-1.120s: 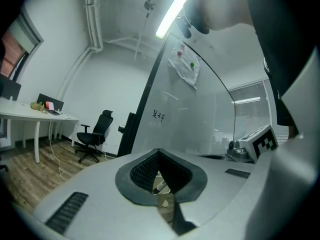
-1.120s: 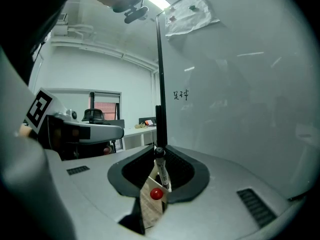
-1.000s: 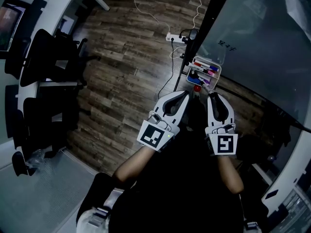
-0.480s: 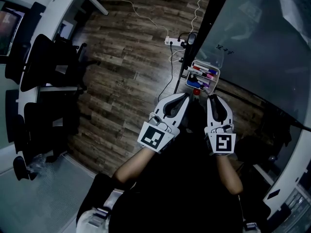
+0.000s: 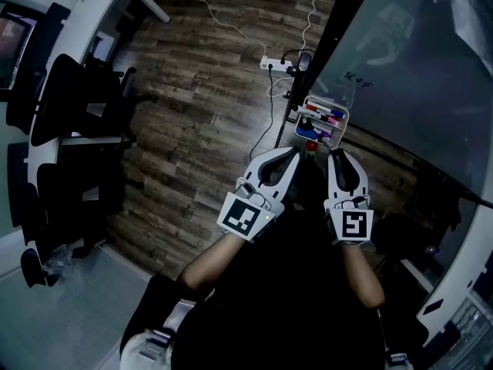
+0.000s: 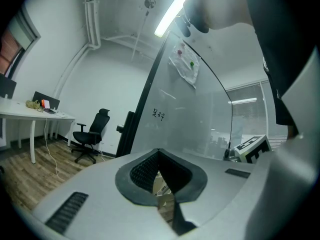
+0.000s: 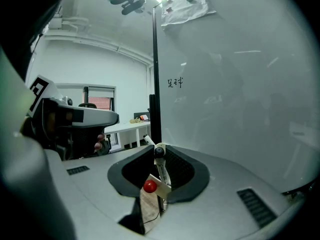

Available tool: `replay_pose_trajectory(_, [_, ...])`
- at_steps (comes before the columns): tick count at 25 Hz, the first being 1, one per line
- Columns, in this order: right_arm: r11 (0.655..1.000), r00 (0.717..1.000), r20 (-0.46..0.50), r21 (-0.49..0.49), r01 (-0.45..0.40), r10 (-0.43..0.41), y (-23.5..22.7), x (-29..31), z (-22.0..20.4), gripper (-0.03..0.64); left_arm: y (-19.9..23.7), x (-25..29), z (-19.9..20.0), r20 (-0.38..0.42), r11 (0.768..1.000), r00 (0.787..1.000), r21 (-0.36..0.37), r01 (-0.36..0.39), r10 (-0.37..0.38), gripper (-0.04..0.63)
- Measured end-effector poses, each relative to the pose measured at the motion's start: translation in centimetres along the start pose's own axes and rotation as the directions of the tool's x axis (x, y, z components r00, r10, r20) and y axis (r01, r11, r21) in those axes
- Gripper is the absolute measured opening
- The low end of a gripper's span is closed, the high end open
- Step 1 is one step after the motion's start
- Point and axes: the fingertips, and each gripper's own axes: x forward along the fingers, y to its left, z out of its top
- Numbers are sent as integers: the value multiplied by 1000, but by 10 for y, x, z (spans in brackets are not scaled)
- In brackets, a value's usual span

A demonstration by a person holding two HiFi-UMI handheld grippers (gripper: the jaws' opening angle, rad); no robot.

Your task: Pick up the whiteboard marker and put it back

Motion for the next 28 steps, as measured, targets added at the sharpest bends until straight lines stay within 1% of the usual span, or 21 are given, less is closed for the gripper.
replay_pose_trajectory(9, [1000,999,33,25,-7,6,-2,0,2,80,0,0,-1,2,1000,1000,0,-5,5,8])
replay_pose_trajectory(13, [999,999,33,26,-18,17,-1,-1,1,80,-2,0,-1,3,1000,1000,2,-4,4,8])
replay_pose_trajectory(17, [1000,1000,2,-3,-28,28,0,-1,1,80,-3,1,0,4,1000,1000,2,-5,5,8])
replay_pose_trajectory(18, [1000,1000,3,3,-30,30,0,-1,2,80,-3,1,-1,2,1000,1000,2,-4,4,8])
replay_pose_trajectory(21, [999,1000,13,30,-27,27,-1,-1,0,80,-4,3,-1,1,1000,1000,2,0,0,8])
replay_pose_trajectory(25, [1000,1000,15,16,-24,24,-4,-1,3,80,-5,7,-1,-2,1000,1000,2,10,-10,8])
replay_pose_trajectory(28, [1000,1000,27,25,-9,8,-8,-3,2,80,-7,9,-1,-2,1000,1000,0,19,-19,8])
